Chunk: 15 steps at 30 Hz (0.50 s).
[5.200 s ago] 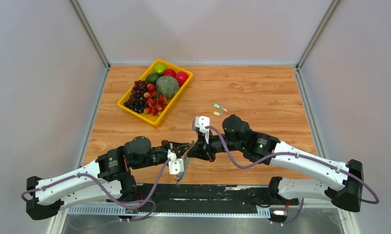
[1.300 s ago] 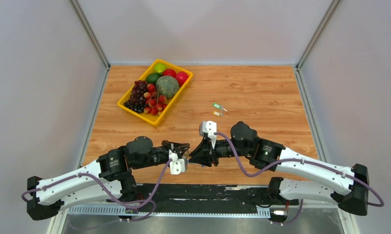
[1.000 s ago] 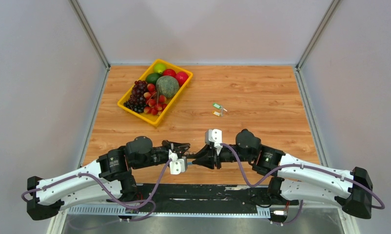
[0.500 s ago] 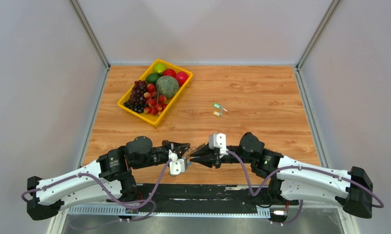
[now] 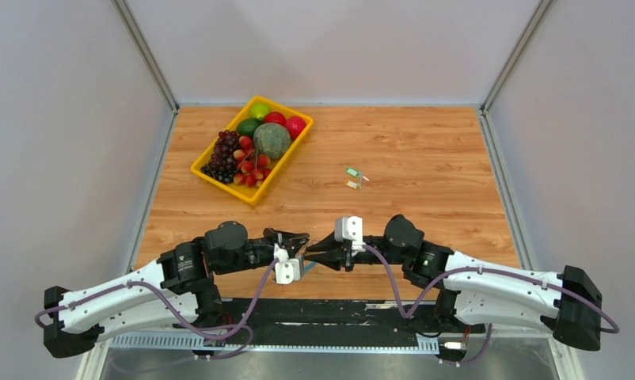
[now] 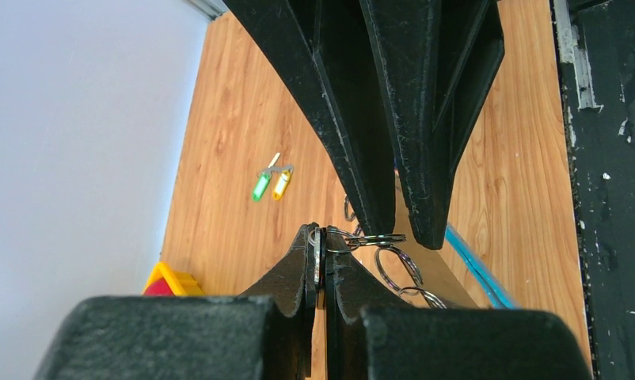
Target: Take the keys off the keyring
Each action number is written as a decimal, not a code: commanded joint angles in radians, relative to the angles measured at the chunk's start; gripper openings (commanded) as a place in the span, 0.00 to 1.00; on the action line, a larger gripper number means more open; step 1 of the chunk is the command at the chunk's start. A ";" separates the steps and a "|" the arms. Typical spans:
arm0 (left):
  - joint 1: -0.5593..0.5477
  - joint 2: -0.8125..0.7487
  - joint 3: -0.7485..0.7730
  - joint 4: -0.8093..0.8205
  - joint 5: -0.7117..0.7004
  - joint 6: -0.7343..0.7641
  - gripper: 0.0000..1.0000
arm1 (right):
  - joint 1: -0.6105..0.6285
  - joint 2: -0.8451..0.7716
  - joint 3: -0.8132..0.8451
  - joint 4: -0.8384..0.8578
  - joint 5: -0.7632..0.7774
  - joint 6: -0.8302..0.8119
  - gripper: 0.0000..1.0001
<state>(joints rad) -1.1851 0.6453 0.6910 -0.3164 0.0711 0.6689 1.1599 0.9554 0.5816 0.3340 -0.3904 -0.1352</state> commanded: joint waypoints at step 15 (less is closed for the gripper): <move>-0.004 -0.010 0.027 0.059 0.017 -0.002 0.00 | 0.008 0.043 0.018 0.082 0.027 0.024 0.00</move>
<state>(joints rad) -1.1843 0.6453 0.6910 -0.3264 0.0685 0.6689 1.1629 0.9951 0.5816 0.3683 -0.3840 -0.1360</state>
